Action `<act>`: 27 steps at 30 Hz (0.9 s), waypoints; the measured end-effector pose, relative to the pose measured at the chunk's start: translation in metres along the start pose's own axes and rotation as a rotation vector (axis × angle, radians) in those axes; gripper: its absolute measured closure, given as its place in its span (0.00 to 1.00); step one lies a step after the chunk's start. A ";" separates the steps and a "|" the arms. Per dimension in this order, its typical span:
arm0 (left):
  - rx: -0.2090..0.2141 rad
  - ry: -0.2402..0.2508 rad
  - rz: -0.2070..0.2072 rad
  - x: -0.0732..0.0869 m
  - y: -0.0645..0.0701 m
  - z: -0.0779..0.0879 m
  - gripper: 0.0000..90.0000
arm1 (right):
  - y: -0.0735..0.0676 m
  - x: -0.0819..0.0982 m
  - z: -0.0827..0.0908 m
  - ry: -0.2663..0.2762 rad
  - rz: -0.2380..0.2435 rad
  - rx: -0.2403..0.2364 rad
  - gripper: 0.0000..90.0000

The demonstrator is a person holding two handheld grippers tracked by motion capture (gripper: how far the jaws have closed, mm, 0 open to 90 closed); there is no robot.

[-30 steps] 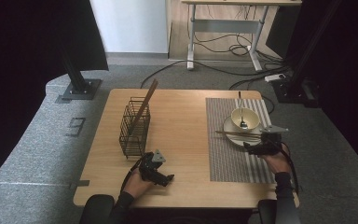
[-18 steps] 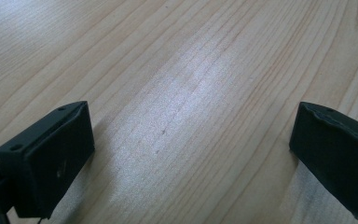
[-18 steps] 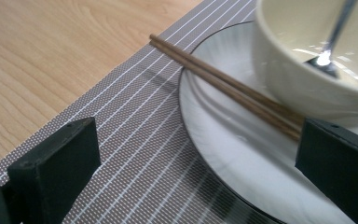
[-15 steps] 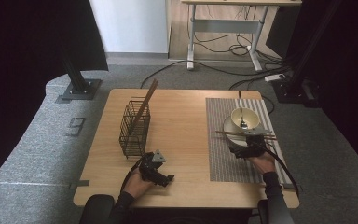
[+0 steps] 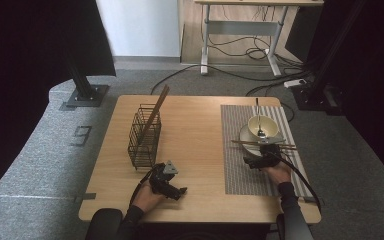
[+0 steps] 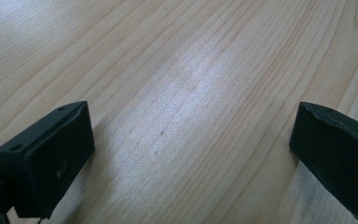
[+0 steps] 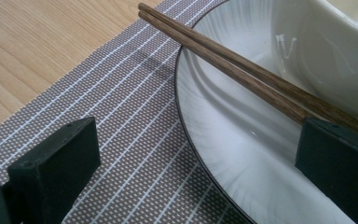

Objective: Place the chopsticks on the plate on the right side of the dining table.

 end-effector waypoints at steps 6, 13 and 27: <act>0.000 0.000 0.000 0.000 0.000 0.000 0.00 | 0.005 0.002 0.000 -0.004 0.005 0.012 0.00; 0.000 0.000 0.000 0.000 0.000 0.000 0.00 | 0.005 0.002 0.002 -0.008 0.004 0.019 0.00; 0.001 0.000 -0.002 0.000 0.000 0.000 0.00 | 0.020 0.011 0.032 0.060 -0.075 0.098 0.00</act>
Point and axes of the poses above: each handheld gripper's, and its own axes: z roughly backward along the jaws, x roughly out of its underside, y roughly to its right, the point moved 2 cm from there along -z, roughly forward along the jaws, and after that the axes turned 15 degrees about -x, right-handed, at the moved point
